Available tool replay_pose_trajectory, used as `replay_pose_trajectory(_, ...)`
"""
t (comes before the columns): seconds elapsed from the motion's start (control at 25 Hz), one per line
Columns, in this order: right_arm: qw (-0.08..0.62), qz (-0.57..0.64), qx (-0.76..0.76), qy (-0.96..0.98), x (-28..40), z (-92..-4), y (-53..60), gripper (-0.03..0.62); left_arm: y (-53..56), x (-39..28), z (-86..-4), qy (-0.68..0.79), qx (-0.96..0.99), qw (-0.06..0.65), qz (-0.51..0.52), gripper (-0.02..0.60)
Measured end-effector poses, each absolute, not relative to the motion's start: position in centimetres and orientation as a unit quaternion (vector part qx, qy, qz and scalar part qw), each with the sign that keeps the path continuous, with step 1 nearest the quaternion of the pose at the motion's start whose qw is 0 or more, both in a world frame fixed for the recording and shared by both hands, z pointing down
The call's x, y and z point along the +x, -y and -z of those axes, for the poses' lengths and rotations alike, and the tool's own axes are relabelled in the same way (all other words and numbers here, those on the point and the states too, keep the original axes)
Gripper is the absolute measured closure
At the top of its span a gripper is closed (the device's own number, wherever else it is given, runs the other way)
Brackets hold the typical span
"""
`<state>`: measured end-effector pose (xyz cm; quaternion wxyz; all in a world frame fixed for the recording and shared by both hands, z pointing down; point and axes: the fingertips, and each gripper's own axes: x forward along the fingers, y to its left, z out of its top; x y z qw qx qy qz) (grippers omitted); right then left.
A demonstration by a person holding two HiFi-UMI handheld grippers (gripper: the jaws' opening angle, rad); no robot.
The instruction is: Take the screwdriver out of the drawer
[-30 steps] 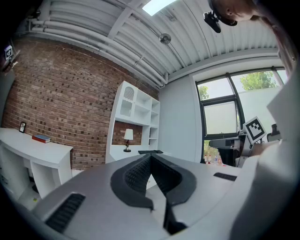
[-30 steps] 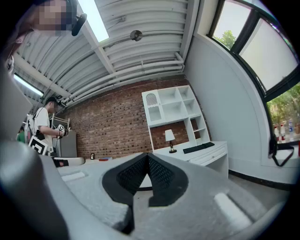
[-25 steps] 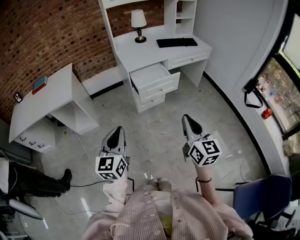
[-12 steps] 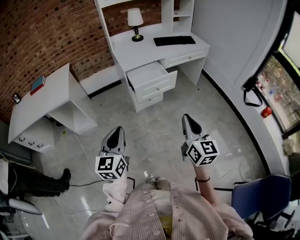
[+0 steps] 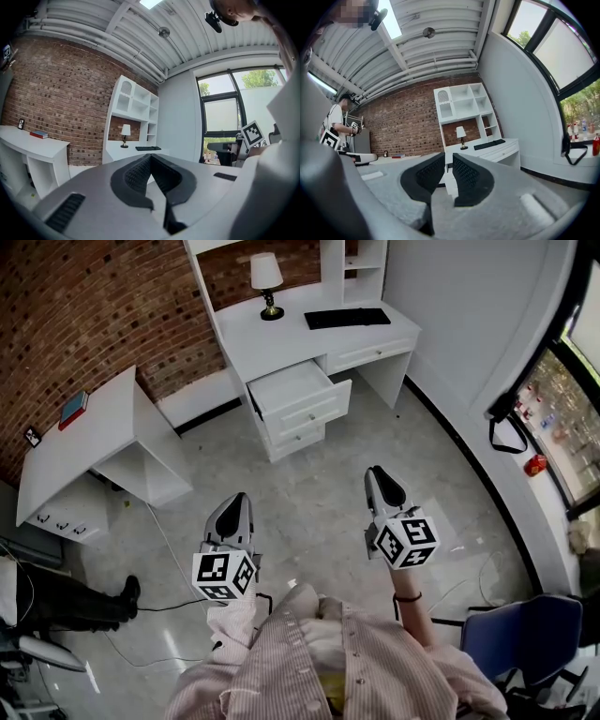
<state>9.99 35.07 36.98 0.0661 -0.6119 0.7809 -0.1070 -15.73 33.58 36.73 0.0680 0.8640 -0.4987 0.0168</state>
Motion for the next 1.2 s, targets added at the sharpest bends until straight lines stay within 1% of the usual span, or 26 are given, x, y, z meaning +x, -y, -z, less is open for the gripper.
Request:
replay_pose_trajectory(0.16,0.058,0.112,-0.611,-0.782,10.3,-37.6,-34.3,0.537,-32.7,-15.5,-37.2,0.502,0.861,0.073,-0.02,0.583)
replay_pose_trajectory(0.36,0.058,0.122,-0.611,-0.78,11.1,-38.5,-33.0,0.521,-31.1,-14.5,-38.0,0.499,0.862,0.079,-0.028,0.583)
replay_pose_trajectory(0.6,0.06,0.13,-0.612,-0.778,11.7,-39.6,-29.4,0.493,-27.9,-14.0,-39.0,0.497,0.863,0.085,-0.037,0.583)
replay_pose_trajectory(0.84,0.055,0.139,-0.609,-0.779,11.6,-40.8,-23.7,0.47,-22.4,-14.3,-40.0,0.505,0.858,0.093,-0.034,0.583)
replay_pose_trajectory(1.2,0.046,0.156,-0.62,-0.768,11.6,-41.5,-13.6,0.47,-11.9,-14.7,-40.3,0.501,0.858,0.109,-0.036,0.583)
